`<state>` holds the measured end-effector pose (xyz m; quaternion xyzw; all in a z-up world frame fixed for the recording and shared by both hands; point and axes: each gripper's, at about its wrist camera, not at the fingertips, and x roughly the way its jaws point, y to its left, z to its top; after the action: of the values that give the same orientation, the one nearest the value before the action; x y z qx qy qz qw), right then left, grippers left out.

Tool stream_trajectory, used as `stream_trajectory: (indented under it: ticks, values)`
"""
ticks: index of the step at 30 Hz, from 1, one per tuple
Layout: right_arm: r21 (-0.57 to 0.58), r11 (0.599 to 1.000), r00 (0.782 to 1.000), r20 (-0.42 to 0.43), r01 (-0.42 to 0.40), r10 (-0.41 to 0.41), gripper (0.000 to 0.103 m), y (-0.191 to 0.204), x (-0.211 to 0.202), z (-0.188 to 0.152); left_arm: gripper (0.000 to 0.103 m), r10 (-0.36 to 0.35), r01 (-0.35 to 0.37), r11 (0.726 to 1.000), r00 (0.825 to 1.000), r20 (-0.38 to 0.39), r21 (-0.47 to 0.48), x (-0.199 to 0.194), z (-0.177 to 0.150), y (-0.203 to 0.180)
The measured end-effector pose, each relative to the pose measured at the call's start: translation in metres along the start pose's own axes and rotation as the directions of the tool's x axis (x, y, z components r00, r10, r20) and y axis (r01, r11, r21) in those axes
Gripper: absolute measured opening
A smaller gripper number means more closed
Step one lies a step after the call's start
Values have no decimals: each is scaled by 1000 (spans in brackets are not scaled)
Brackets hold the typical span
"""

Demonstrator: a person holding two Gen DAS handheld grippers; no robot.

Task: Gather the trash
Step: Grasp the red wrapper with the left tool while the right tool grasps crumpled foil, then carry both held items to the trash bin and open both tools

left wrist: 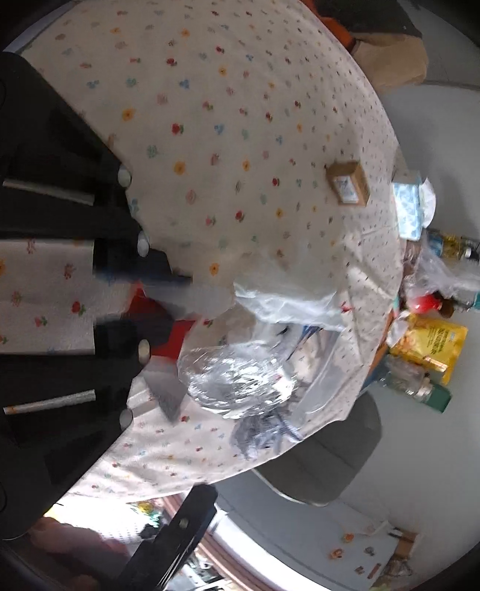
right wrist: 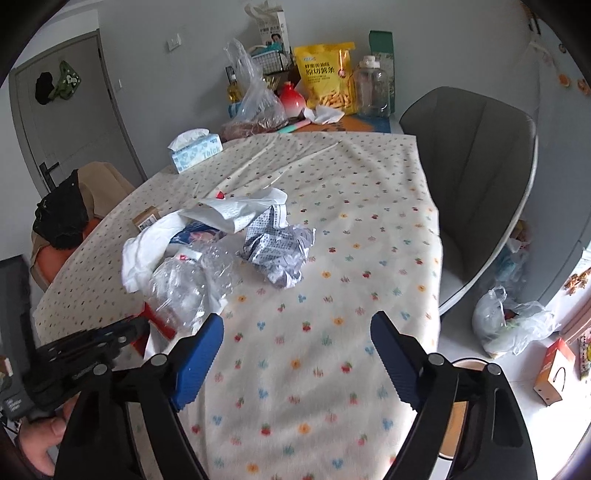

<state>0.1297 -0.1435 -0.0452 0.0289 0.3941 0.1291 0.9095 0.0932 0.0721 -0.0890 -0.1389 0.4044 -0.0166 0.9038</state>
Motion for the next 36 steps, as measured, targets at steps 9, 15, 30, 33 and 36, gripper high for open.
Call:
stream_trajectory:
  ticks: [9, 15, 30, 33, 36]
  values:
    - [11, 1000, 999, -36, -23, 24, 65, 0, 41, 25, 10, 66, -63, 997, 994, 88, -44, -33, 17, 22]
    - [1, 999, 998, -57, -36, 36, 31, 3, 54, 31, 10, 78, -74, 997, 989, 128, -39, -49, 22, 23]
    - [54, 997, 998, -4, -56, 57, 11, -19, 3, 9, 10, 26, -30, 999, 989, 143, 26, -45, 27, -18]
    - [63, 997, 999, 14, -53, 52, 11, -27, -7, 8, 10, 17, -25, 998, 989, 149, 51, -45, 28, -32]
    - [70, 996, 997, 36, -64, 61, 11, -34, -18, 6, 10, 7, -18, 997, 988, 153, 71, -45, 31, -46]
